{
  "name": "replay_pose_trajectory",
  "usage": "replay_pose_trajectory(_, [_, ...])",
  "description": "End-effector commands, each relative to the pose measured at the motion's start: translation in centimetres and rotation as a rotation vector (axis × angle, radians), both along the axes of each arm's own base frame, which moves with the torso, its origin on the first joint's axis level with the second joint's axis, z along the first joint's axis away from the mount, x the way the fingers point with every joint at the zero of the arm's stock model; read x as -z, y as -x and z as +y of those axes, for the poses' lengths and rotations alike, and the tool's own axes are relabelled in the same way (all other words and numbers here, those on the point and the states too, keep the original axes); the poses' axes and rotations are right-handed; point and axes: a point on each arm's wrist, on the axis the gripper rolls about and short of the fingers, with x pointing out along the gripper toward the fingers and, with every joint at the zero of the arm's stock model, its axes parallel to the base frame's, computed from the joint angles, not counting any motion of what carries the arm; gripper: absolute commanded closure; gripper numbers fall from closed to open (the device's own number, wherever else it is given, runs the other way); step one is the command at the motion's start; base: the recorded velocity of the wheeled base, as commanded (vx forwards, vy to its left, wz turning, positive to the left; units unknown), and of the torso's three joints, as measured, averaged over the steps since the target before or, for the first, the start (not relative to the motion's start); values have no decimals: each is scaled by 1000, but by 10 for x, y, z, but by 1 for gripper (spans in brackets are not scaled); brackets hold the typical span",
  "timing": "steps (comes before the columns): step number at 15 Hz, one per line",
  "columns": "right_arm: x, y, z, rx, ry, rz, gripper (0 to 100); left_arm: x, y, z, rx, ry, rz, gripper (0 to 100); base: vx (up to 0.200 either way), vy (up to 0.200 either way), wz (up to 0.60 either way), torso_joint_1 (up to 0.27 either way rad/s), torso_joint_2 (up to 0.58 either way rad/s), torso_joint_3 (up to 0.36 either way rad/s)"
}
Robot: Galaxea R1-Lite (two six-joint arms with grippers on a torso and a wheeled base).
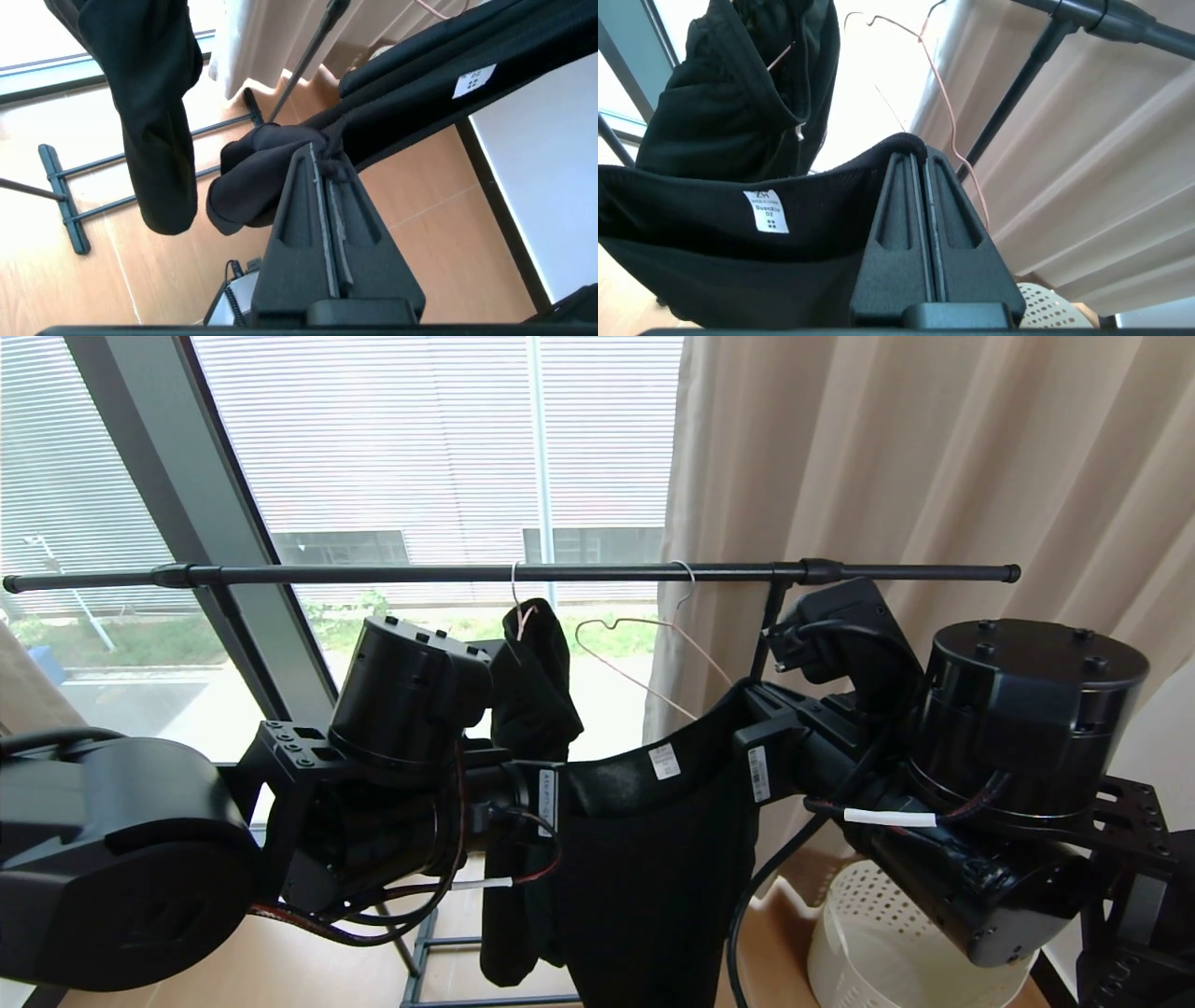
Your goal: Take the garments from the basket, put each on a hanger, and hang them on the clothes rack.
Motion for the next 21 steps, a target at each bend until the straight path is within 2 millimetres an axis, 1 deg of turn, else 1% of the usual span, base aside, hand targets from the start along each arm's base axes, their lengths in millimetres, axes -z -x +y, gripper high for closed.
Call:
replay_pose_trajectory(1, [0,0,0,0,1,1,100,1,1,0,0,-3,3,100,0,0,0,0,0,0])
replay_pose_trajectory(2, [0,0,0,-1,1,-1,100,0,1,1,0,0,0,0,0,0,0,0,0,0])
replay_pose_trajectory(7, [-3,-2,-3,12,-7,-8,100,-1,7,5,3,1,-1,0,0,0,0,0,0,0])
replay_pose_trajectory(11, [-8,1,-7,13,-14,-19,100,-1,11,8,7,1,1,0,0,0,0,0,0,0])
replay_pose_trajectory(12, [-8,-2,-9,23,-14,-19,100,-1,12,8,8,0,2,0,0,0,0,0,0,0])
replay_pose_trajectory(14, [-7,-9,-14,50,-10,-15,100,-4,18,10,50,22,10,0,0,0,0,0,0,0])
replay_pose_trajectory(15, [-6,-16,-19,74,-9,-13,100,-9,26,16,115,64,24,0,0,0,0,0,0,0])
replay_pose_trajectory(16, [-6,-18,-21,85,-9,-13,100,-12,34,21,165,96,34,0,0,0,0,0,0,0])
replay_pose_trajectory(17, [-5,-17,-21,79,-5,-10,100,-11,35,23,182,104,48,0,0,0,0,0,0,0])
replay_pose_trajectory(19, [-2,-17,-22,76,20,-5,100,-7,30,25,166,102,51,0,0,0,0,0,0,0])
replay_pose_trajectory(21, [1,-14,-25,73,53,0,100,5,8,19,113,93,47,0,0,0,0,0,0,0])
